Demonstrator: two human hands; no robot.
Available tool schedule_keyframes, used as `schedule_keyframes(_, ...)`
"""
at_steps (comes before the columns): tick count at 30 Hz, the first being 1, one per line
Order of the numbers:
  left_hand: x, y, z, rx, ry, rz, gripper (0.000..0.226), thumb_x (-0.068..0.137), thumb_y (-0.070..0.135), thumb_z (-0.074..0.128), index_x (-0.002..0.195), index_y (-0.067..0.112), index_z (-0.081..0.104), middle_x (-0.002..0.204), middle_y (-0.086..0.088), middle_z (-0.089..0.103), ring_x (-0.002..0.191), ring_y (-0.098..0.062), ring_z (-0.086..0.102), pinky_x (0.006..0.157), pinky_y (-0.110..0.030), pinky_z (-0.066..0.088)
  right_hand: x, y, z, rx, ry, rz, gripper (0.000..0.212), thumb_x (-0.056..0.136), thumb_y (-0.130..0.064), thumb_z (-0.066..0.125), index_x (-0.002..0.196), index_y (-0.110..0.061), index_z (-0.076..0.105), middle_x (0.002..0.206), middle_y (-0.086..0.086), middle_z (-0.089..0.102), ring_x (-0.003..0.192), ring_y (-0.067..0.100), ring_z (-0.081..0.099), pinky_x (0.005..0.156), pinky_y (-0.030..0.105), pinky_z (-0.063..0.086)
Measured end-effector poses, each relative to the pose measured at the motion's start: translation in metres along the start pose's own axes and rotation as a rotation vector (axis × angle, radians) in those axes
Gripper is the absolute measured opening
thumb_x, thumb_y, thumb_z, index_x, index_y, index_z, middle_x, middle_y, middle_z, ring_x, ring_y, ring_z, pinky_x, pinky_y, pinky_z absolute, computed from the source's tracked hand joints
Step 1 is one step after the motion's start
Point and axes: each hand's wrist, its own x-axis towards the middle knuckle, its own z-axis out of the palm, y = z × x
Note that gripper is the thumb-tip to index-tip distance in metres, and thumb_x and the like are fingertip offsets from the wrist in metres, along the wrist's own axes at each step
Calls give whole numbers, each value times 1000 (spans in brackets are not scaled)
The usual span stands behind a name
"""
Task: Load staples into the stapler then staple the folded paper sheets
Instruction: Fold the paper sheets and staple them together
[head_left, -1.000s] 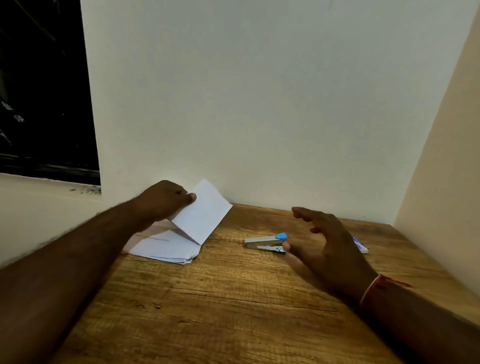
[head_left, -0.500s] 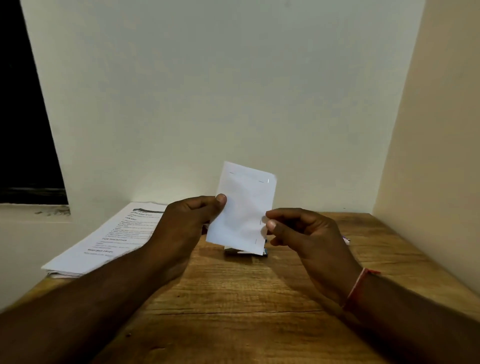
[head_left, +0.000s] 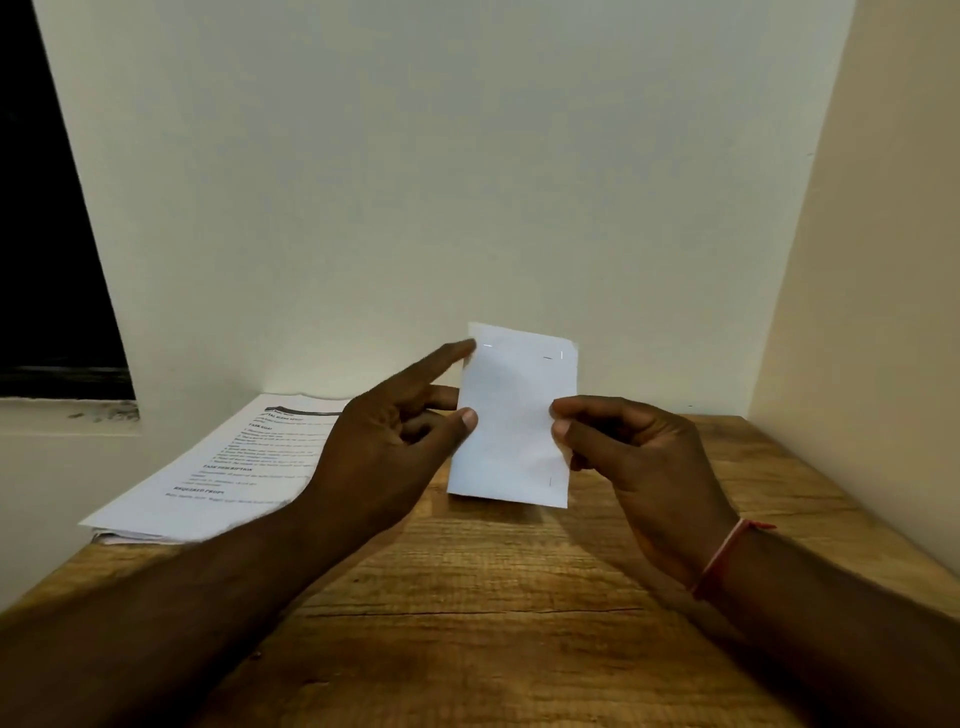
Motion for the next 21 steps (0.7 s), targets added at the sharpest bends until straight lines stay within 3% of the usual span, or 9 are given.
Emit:
schedule_keyframes(3,-1,-2,3,8,12,-14,33,100,10,81,128,28,84,113,15,87,113,0,80,105,-21,61,1,0,0,26,-19,24,23,89,-2,85,107,-16,89,106,8,87,102,24,82,89,38,69)
schedule_keyframes(6,2,-7,4,-59,11,-46,29,98,8,82,124,21,86,118,10,87,117,-5,80,103,-23,63,1,1,-1,21,-51,38,27,86,-2,87,109,-16,89,102,6,87,97,22,82,84,32,68)
schedule_keyframes(11,3,-11,3,-73,27,-76,30,95,13,86,122,25,87,109,-3,88,111,-19,83,103,-36,67,-1,2,-1,19,-84,47,32,79,-11,88,111,-13,88,109,13,86,107,38,78,89,40,68)
schedule_keyframes(17,1,-11,3,-54,1,-90,37,89,12,92,122,28,87,105,-1,88,104,-20,84,98,-32,68,-2,-2,0,26,-65,50,29,84,0,87,110,-12,87,105,6,88,101,19,84,89,29,68)
schedule_keyframes(21,1,-12,3,-9,-5,-93,38,88,13,93,122,29,87,103,-1,87,104,-22,83,99,-32,67,-4,-5,1,-2,-44,22,33,83,3,88,110,-17,87,96,-1,87,89,3,81,82,15,63)
